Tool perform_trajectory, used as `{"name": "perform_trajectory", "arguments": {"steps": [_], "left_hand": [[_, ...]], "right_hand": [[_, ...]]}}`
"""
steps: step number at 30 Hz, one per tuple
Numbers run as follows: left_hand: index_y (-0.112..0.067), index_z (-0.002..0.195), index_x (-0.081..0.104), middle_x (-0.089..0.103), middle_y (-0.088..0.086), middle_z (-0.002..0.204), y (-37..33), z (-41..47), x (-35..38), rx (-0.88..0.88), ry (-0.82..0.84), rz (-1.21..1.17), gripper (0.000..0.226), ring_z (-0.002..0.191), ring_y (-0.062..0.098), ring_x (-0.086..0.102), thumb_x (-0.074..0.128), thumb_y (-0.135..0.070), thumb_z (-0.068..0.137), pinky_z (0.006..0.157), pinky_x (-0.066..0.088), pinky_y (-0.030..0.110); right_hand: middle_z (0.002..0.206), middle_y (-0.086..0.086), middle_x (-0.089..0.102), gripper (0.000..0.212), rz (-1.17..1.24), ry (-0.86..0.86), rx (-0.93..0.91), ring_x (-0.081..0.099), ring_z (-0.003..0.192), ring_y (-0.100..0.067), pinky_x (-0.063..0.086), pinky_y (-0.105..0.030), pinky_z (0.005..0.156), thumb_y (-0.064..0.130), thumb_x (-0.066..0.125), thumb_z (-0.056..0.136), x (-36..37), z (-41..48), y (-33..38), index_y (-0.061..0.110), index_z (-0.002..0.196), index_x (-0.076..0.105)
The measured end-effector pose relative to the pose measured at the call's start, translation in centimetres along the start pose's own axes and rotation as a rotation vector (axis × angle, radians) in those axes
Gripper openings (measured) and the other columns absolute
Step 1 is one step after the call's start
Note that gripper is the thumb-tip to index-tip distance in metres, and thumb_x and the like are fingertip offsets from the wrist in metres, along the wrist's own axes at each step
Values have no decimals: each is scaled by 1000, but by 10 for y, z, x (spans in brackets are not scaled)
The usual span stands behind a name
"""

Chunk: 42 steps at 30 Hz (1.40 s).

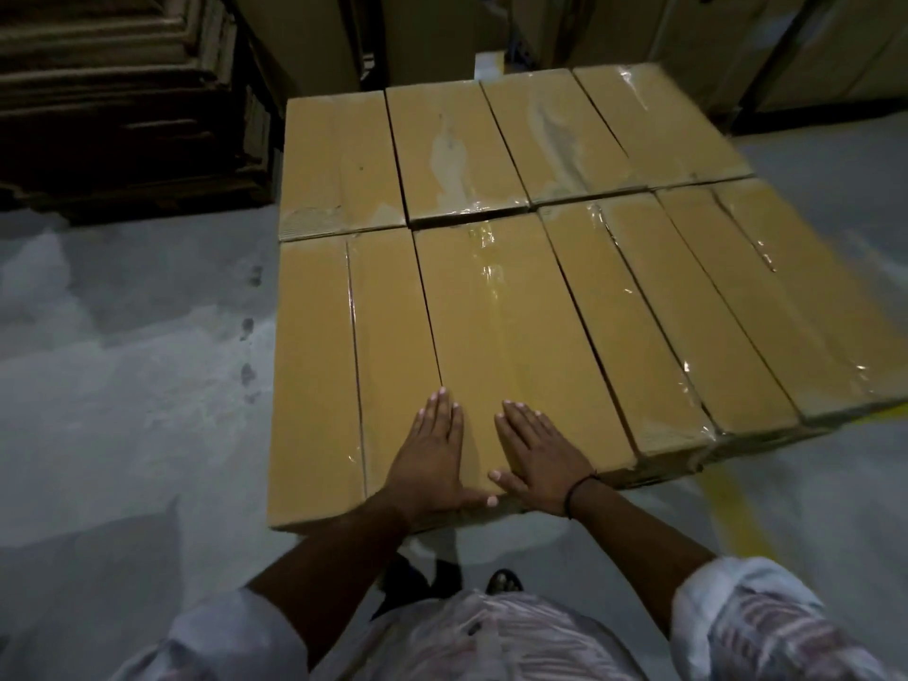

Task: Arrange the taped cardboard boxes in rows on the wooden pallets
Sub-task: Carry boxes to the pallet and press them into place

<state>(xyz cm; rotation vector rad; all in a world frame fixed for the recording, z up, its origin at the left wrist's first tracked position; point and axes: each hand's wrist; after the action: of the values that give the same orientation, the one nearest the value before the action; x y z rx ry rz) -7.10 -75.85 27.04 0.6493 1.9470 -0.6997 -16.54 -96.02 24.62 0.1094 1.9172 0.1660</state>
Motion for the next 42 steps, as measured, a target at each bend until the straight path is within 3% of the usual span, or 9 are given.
{"name": "perform_trajectory", "arguments": {"steps": [7,14,18,21,27,32,38,42], "left_hand": [[-3,158,-19,-37,19,160,-14,-1,-8,-57,47,12,156,150,31,-32,55,-99,59,125,-12,40],[-7,160,-17,-33,14,163,-20,-1,-13,-98,30,-29,152,153,28,-26,67,-89,64,118,-12,33],[-8,160,-17,-32,13,164,-19,1,-13,-106,30,-43,151,154,27,-24,69,-87,64,119,-10,32],[-8,160,-16,-31,13,165,-18,2,-12,-114,24,-42,151,154,27,-23,69,-87,64,119,-10,32],[-8,161,-15,-30,12,165,-19,4,-11,-124,14,-45,149,155,26,-21,70,-84,66,119,-8,31],[-8,161,-16,-29,13,166,-22,4,-13,-143,14,-37,144,155,27,-21,72,-78,71,121,-5,32],[-10,160,-19,-34,12,163,-23,-2,-9,-151,38,12,147,154,29,-24,81,-69,69,124,-3,38],[-11,158,-23,-39,11,159,-20,-6,-9,-131,92,4,154,151,28,-29,88,-62,64,120,-6,36]], "right_hand": [[165,-11,-23,103,-84,11,-84,-20,154,-24,-13,-39,124,81,22,92,7,-21,-12,12,161,-10],[162,-14,-29,100,-138,3,-108,-25,152,-28,-17,-42,120,79,16,95,11,-18,-16,10,159,-16],[164,-17,-23,100,-147,-10,-142,-19,154,-32,-15,-43,120,78,18,96,8,-11,-23,7,160,-10],[165,-18,-16,101,-152,-2,-159,-13,154,-34,-12,-45,120,81,12,94,9,-7,-25,6,161,-3],[162,-17,-27,107,-179,10,-175,-23,152,-32,-18,-43,120,83,0,84,5,-2,-27,8,160,-13],[162,-17,-26,103,-181,22,-163,-20,153,-31,-9,-47,125,81,19,93,3,2,-29,9,160,-12],[164,-11,-25,105,-157,0,-148,-21,153,-27,-12,-44,125,85,2,86,3,-11,-33,12,160,-13],[166,-14,-18,104,-198,-26,-131,-20,153,-28,-15,-43,121,83,18,91,7,-30,-60,11,160,-11]]}}
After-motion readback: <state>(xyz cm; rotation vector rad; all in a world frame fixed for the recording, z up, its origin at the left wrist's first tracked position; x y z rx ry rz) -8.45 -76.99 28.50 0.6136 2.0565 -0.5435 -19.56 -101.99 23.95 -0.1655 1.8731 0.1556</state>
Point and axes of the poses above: each hand's wrist, its own z-axis towards the middle knuckle, its own x-axis out of the palm, y = z × x
